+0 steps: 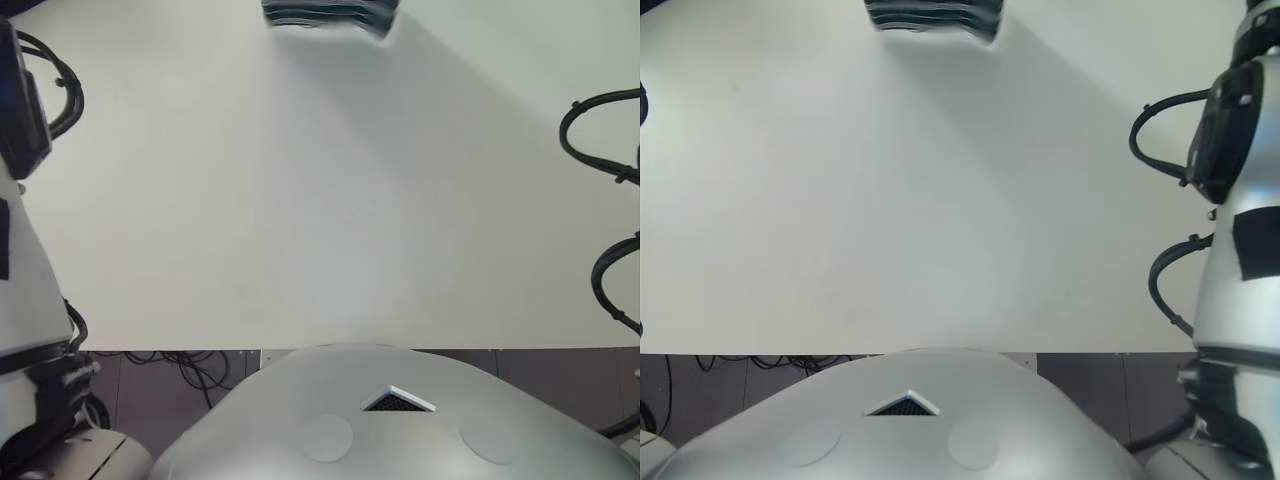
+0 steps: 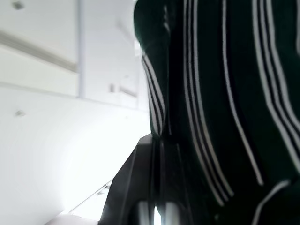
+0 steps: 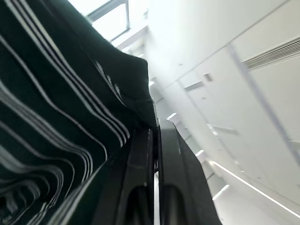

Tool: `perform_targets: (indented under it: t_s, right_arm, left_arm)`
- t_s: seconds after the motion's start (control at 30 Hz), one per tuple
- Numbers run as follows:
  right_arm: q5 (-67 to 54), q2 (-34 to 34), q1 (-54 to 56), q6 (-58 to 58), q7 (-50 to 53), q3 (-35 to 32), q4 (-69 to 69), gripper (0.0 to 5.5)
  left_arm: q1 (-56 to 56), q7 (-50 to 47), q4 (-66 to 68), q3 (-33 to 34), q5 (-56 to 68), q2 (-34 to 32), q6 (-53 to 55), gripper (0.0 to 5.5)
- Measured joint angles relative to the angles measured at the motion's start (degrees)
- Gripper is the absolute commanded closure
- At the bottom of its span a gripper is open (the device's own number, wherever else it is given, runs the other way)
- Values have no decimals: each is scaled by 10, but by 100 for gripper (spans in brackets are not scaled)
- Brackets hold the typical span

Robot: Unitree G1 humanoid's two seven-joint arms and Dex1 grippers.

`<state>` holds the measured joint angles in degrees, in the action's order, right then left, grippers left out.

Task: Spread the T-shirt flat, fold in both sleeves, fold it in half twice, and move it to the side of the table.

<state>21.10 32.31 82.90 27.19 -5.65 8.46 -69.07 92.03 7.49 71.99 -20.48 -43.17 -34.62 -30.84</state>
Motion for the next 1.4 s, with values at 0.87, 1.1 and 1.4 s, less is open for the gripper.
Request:
perform_targets:
  t_s: [0.87, 1.1, 1.4]
  right_arm:
    - [-480, 369, -1149, 69, -492, 144, 800, 545]
    - [-326, 378, -1222, 15, -421, 66, 860, 545]
    - [-387, 357, -1300, -27, -419, -29, 956, 461]
  left_arm:
    - [-1084, 356, -877, -100, 516, -483, -24, 550]
    - [-1193, 258, -947, -36, 323, -434, 11, 550]
    - [-1329, 276, -1029, 39, 409, -421, 57, 425]
